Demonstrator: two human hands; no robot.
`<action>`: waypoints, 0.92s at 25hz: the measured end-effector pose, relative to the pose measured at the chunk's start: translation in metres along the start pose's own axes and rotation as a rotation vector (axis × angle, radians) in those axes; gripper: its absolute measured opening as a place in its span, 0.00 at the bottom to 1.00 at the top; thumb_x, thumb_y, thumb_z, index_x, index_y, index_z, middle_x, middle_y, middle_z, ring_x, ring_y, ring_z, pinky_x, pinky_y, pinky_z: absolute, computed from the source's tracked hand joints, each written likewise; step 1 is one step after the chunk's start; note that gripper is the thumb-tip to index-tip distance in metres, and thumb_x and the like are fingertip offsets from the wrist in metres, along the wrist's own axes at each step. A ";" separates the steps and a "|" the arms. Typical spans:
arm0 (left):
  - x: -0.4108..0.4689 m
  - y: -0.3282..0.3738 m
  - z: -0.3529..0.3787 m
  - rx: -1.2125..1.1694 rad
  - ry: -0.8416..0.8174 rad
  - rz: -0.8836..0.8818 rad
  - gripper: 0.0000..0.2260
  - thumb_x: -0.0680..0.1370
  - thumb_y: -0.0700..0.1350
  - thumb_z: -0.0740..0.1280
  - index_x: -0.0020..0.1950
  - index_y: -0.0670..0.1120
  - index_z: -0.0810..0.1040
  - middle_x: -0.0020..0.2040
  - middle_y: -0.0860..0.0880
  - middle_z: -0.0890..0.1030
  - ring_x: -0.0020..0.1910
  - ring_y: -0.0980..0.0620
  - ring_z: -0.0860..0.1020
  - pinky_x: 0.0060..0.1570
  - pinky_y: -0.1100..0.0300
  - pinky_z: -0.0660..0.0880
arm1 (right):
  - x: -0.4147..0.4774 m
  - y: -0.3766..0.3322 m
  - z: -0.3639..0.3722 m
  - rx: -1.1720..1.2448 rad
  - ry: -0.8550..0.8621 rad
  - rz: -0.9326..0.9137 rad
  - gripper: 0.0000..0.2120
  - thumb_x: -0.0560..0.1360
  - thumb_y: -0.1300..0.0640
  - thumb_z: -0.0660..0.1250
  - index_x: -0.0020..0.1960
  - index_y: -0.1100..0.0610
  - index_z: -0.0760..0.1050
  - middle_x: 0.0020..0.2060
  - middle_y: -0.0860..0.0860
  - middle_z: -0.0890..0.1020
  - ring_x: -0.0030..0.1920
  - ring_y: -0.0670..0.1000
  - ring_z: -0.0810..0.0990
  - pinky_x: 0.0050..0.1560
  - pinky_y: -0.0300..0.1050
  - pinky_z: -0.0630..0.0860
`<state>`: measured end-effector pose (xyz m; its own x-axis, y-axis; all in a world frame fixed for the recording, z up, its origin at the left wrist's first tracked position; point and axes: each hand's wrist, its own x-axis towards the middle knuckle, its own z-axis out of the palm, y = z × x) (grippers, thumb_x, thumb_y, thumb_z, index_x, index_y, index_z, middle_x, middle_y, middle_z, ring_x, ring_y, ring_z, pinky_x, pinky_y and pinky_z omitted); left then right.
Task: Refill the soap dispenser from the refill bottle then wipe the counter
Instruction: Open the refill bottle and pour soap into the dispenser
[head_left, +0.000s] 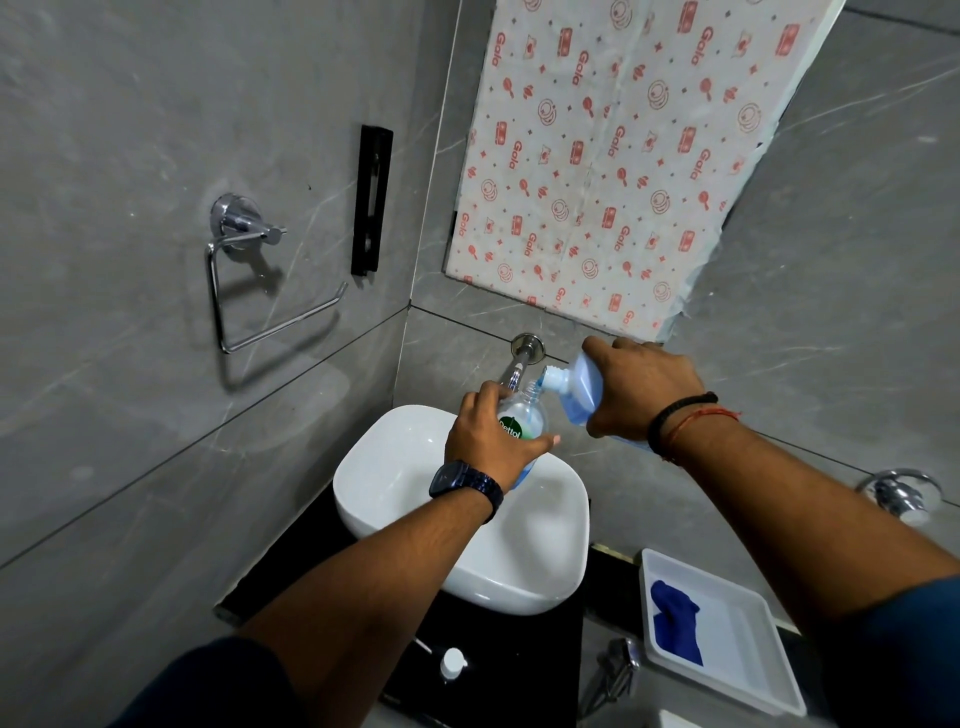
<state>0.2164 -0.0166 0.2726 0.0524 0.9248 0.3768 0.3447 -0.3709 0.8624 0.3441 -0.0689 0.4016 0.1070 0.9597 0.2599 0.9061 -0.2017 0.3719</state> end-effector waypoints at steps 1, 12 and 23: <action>0.000 0.000 0.000 -0.001 0.001 0.002 0.32 0.56 0.61 0.78 0.53 0.53 0.70 0.51 0.51 0.75 0.44 0.53 0.73 0.38 0.62 0.71 | 0.000 0.000 0.000 0.000 0.000 -0.004 0.32 0.58 0.43 0.76 0.56 0.47 0.64 0.46 0.52 0.77 0.42 0.54 0.74 0.38 0.47 0.71; 0.001 -0.001 0.000 -0.004 0.002 0.003 0.32 0.56 0.61 0.78 0.53 0.53 0.69 0.51 0.52 0.75 0.44 0.53 0.72 0.38 0.62 0.72 | 0.003 0.001 0.003 0.009 -0.003 -0.006 0.34 0.58 0.43 0.76 0.58 0.47 0.64 0.46 0.52 0.78 0.43 0.54 0.75 0.39 0.48 0.73; 0.001 -0.001 0.003 -0.007 -0.006 -0.011 0.32 0.57 0.61 0.78 0.54 0.53 0.69 0.51 0.52 0.75 0.44 0.53 0.72 0.38 0.63 0.71 | 0.000 0.001 -0.001 0.015 -0.021 -0.002 0.34 0.59 0.44 0.76 0.60 0.48 0.64 0.47 0.52 0.78 0.43 0.54 0.73 0.41 0.49 0.74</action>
<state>0.2192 -0.0154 0.2710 0.0544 0.9292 0.3656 0.3391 -0.3616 0.8685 0.3448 -0.0694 0.4025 0.1132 0.9641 0.2404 0.9124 -0.1966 0.3591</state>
